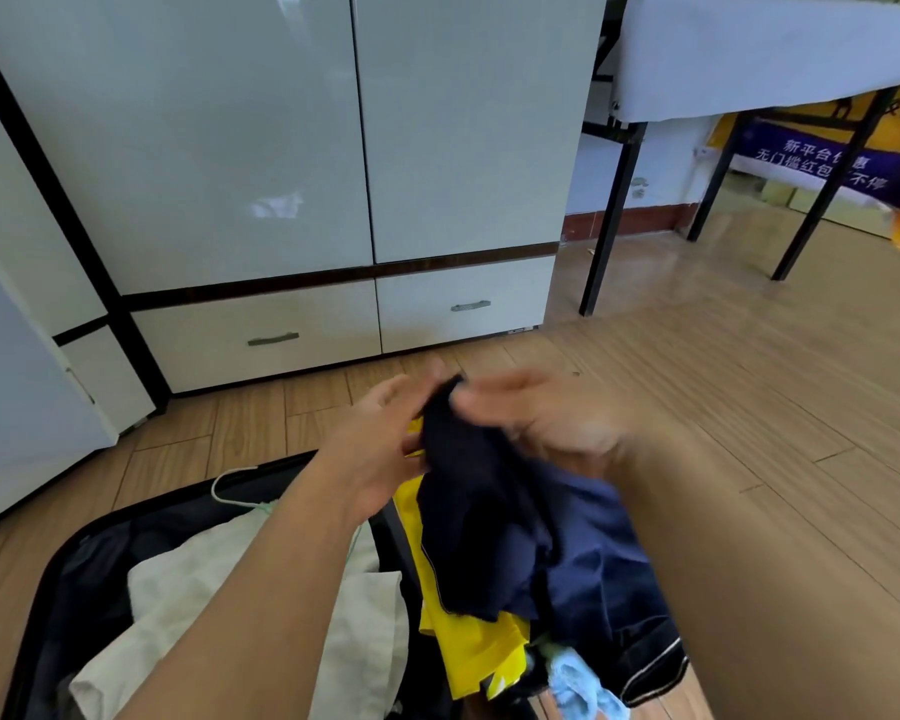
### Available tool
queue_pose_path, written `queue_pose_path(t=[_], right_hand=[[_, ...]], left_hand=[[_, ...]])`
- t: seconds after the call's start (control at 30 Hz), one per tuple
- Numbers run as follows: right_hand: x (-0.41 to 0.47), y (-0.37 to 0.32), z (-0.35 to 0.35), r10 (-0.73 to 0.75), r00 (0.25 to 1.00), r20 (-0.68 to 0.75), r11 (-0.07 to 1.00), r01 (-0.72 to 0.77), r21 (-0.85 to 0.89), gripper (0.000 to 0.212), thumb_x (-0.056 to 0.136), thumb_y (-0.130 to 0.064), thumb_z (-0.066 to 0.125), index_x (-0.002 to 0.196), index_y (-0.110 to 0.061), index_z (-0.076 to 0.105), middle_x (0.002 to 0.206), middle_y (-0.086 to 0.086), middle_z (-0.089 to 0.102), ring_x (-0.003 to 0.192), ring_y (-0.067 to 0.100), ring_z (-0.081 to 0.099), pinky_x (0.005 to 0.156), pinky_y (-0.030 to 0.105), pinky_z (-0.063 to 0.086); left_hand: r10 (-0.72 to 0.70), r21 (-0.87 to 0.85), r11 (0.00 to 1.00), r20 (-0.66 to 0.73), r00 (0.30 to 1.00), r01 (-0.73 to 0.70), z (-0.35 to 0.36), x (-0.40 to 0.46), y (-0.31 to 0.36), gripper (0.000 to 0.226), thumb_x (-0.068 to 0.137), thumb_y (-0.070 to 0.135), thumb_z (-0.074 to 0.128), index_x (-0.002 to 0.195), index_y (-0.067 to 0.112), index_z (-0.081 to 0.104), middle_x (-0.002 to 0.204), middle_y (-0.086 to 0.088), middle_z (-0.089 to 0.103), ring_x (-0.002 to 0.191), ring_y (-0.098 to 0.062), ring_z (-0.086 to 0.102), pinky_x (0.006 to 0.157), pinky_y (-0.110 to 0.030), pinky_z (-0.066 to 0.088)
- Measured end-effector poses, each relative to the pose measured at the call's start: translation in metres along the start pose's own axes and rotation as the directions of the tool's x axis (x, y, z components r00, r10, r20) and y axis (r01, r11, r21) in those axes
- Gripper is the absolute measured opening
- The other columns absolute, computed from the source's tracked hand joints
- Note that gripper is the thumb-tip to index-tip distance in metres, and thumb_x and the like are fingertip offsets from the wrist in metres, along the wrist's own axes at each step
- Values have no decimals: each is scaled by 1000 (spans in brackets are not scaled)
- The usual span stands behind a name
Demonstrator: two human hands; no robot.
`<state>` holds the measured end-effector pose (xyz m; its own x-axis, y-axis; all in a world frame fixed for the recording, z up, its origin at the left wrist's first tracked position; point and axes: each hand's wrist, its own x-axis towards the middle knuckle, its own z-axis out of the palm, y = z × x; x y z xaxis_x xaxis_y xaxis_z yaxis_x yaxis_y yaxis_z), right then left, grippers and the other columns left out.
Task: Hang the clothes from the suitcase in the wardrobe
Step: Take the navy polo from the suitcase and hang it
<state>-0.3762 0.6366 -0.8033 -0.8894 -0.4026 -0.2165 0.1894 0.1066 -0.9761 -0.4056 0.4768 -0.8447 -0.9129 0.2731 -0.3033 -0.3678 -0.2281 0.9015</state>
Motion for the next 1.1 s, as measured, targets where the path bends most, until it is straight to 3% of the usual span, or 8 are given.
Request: queue_pose_path(t=[0.1,0.3,0.43,0.57,0.77,0.83,0.97,1.1], right_hand=[[13,33,9,260,965,35,828,-204,-523,22,92,-32,62,83,-11,63,73,0,60,74,15,57,78,31,50],[8,97,-44,91,745,-661,513,-604,-610,35,76,-41,68,100,-16,64,100,8,63,91,21,58,80,35,45],[-16,134,-62,383,570,-727,376,-815,-441,103,71,-42,78,150,-21,15,143,12,38,127,31,42,98,42,40],[-17,163,-62,263,735,-625,428,-670,-607,14,84,-19,62,77,-17,51,78,3,57,86,25,60,61,28,44],[7,68,-63,-21,659,-752,992,-78,-96,21,92,-5,48,81,-20,56,69,-3,54,68,18,51,60,31,42],[4,19,-55,-68,695,-716,978,187,90,22,96,-5,46,81,-19,53,70,-2,54,66,14,50,59,29,39],[-7,-47,-28,-203,743,-638,733,548,404,19,95,-4,48,80,-12,55,70,3,61,67,17,57,71,34,51],[-9,-63,-10,-349,708,-614,651,655,384,12,97,-8,51,91,-9,63,77,2,65,74,16,60,77,33,50]], left_hand=[[-4,202,979,-135,991,32,-12,9,-19,63,76,-8,71,132,8,50,112,-16,64,95,-28,66,74,-33,53],[268,784,591,-411,871,188,-65,9,-39,26,81,0,64,92,23,65,88,3,66,87,-21,61,72,-31,48],[436,839,457,-501,748,296,-80,11,-35,20,85,12,63,81,31,59,81,7,64,83,-22,59,77,-36,47],[471,781,617,-469,747,100,-74,13,-31,12,87,11,65,88,22,65,87,4,66,81,-20,61,66,-34,50],[526,679,721,-402,749,-141,-53,14,-18,12,90,12,64,85,23,59,92,2,66,83,-18,67,76,-38,54],[541,689,690,-285,792,-223,-44,10,-10,20,86,18,70,101,24,58,109,4,63,105,-17,61,88,-35,50],[303,627,669,262,916,-400,-16,-2,-6,116,56,28,93,147,41,22,149,19,29,135,2,31,110,-25,29],[459,639,611,196,867,-468,12,-6,-15,35,82,4,69,90,36,57,91,8,70,97,-13,65,76,-19,50]])
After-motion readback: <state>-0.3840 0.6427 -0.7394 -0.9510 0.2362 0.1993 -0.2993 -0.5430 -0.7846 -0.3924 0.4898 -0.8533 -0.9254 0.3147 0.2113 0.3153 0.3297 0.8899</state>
